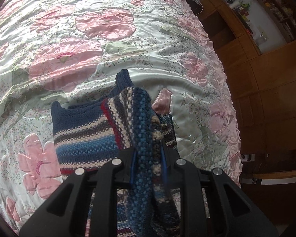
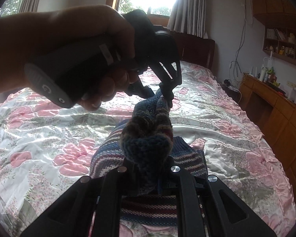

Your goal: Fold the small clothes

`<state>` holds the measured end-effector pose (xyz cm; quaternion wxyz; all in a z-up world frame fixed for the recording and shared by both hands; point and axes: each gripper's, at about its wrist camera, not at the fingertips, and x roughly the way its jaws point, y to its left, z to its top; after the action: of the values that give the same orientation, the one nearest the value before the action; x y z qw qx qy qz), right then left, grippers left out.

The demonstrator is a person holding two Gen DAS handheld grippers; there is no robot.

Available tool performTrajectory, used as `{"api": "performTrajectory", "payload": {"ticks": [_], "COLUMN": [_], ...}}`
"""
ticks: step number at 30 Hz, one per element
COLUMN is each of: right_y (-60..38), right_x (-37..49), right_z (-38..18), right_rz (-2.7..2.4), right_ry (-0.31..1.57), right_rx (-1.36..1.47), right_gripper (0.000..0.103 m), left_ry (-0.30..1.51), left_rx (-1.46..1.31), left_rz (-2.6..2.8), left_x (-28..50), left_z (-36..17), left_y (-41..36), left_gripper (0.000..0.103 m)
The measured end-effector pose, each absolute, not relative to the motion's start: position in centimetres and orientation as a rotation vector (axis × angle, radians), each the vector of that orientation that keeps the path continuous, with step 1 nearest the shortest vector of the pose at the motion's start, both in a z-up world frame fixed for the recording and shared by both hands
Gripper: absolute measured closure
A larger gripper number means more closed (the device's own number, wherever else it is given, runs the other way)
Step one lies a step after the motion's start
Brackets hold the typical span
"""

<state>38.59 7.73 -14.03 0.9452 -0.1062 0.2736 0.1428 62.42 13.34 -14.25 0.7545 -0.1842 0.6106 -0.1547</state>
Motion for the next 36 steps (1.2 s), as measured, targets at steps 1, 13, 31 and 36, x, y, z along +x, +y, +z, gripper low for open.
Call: {"api": "performTrajectory", "payload": {"ticks": [1,13,31,36], "right_y": [7.1,0.5,-9.8,-10.8], "right_x": [38.8,40.2,42.3,42.2], "right_z": [-14.4,-19.1,-26.5,-27.2], "right_rz": [0.284,0.26,0.484,0.543], "right_ry": [0.564,0.633,0.836,0.869], "right_rx": [-0.213,-0.13,0.526,0.615], "right_gripper": [0.092,0.092,0.09,0.074], "left_ry": [1.339,1.424,1.455,1.342], "left_rx": [-0.397,-0.315,-0.192,-0.255], "left_rz": [-0.339,-0.343,-0.274,-0.324], "left_x": [62.6,64.4,64.7,64.1], "left_z": [-14.8,-21.2,-25.5,-22.8], "left_y": [12.5,5.2,0.3,0.8], "left_gripper": [0.085,0.085,0.08,0.031]}}
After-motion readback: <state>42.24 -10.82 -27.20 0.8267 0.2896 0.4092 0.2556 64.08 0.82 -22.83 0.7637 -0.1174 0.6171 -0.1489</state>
